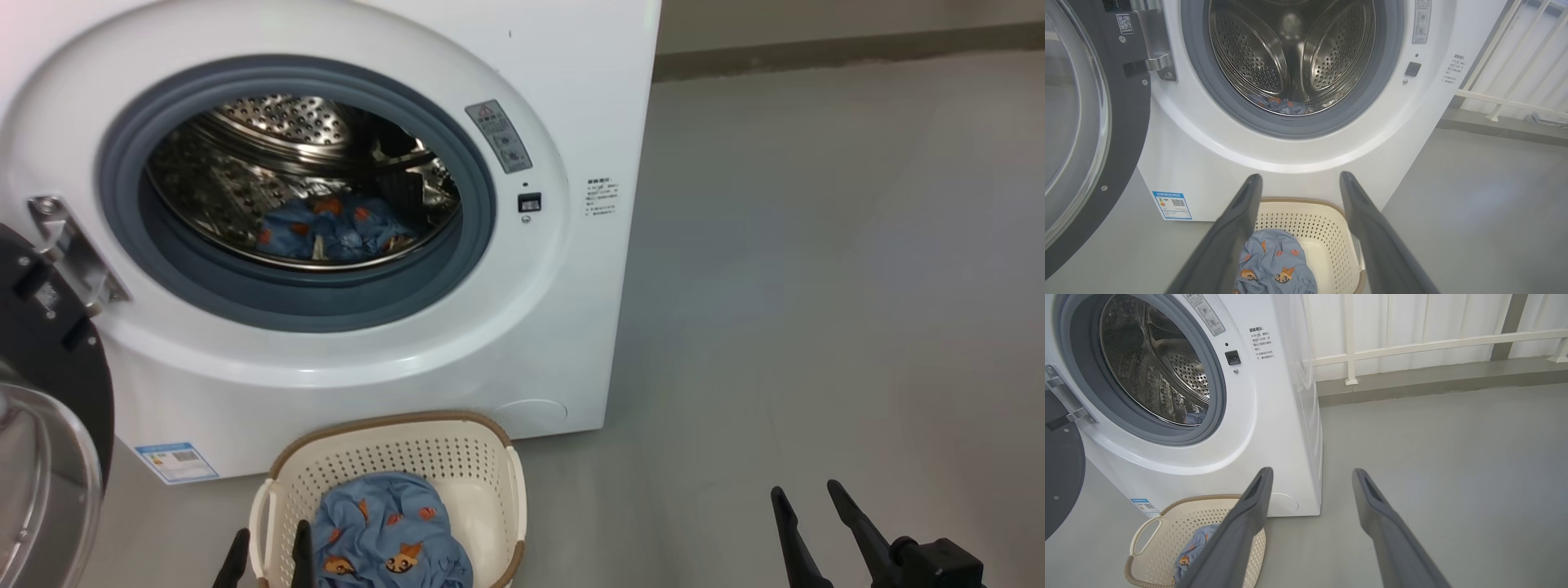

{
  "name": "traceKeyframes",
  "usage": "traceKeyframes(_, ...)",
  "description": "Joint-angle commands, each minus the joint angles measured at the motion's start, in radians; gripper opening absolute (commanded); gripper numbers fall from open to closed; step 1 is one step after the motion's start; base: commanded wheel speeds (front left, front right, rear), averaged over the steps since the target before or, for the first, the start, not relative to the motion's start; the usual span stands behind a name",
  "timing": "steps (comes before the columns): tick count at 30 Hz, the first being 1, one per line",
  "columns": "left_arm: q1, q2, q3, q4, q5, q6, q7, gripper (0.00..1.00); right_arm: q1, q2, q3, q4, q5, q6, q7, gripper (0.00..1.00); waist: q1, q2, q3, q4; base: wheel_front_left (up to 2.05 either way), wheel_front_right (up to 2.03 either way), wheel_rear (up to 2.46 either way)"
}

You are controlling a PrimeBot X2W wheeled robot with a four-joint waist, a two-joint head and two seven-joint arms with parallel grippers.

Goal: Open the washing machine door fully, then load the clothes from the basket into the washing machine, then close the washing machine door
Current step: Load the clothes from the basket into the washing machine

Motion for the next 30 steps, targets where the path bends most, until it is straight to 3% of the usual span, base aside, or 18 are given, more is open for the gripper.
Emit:
traceKeyframes(1,-0.047,0.008,0.029,-0.01,-0.004,0.004,-0.006,1.0,-0.038,-0.006,0.029,-0.028,-0.003,0.002,-0.005,1.0,0.0,0.0,0.024,-0.016,0.0,0.0,0.0)
traceKeyframes(23,-0.337,0.022,0.009,0.329,0.029,-0.05,-0.006,1.0,-0.207,0.016,0.071,-0.048,0.009,0.002,-0.005,1.0,0.0,0.0,0.325,-0.109,0.0,0.0,0.0)
traceKeyframes(30,-0.492,0.046,-0.007,0.54,0.014,-0.053,0.008,1.0,-0.265,0.017,0.104,-0.058,0.043,0.002,-0.005,1.0,0.0,0.0,0.426,-0.14,0.0,0.0,0.0)
